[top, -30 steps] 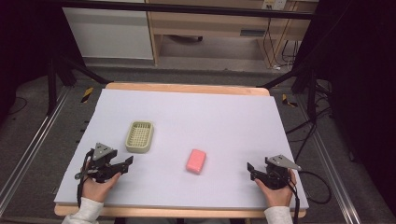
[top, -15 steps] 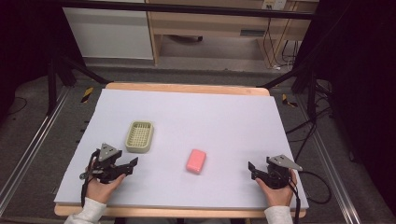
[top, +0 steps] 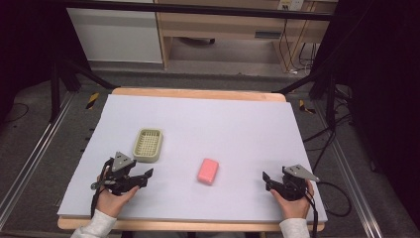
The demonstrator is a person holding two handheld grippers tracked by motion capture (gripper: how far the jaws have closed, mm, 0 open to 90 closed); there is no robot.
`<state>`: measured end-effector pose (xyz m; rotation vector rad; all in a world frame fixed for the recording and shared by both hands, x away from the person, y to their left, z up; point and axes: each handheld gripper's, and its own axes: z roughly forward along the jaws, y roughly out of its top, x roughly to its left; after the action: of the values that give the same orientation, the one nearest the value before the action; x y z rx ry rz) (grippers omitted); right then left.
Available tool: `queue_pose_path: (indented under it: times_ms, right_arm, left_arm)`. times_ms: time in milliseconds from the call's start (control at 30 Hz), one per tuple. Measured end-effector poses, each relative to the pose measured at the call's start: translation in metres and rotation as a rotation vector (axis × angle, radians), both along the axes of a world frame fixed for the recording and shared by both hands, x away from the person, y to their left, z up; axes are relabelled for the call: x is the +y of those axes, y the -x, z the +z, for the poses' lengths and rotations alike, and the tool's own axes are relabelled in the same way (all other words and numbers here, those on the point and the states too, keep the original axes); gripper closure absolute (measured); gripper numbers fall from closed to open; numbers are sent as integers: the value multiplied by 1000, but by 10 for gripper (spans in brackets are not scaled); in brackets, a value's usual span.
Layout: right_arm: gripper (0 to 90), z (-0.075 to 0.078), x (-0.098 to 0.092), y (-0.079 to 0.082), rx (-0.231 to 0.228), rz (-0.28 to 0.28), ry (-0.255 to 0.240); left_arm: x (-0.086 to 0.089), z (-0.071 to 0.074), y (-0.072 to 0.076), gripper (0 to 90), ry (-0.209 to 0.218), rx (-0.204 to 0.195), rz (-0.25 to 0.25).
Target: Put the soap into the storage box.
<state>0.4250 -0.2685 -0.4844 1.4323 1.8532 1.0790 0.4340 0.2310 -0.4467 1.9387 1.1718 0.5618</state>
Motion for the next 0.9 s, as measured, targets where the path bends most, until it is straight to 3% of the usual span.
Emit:
queue_pose_path:
  times_ms: [367,900]
  right_arm:
    - [222,0,0,1,1,-9,-11]
    - [227,0,0,0,9,-5,-4]
  left_arm:
    - [-16,2,0,287,-14,4,-48]
    - [-31,19,-4,285,-9,-15,-84]
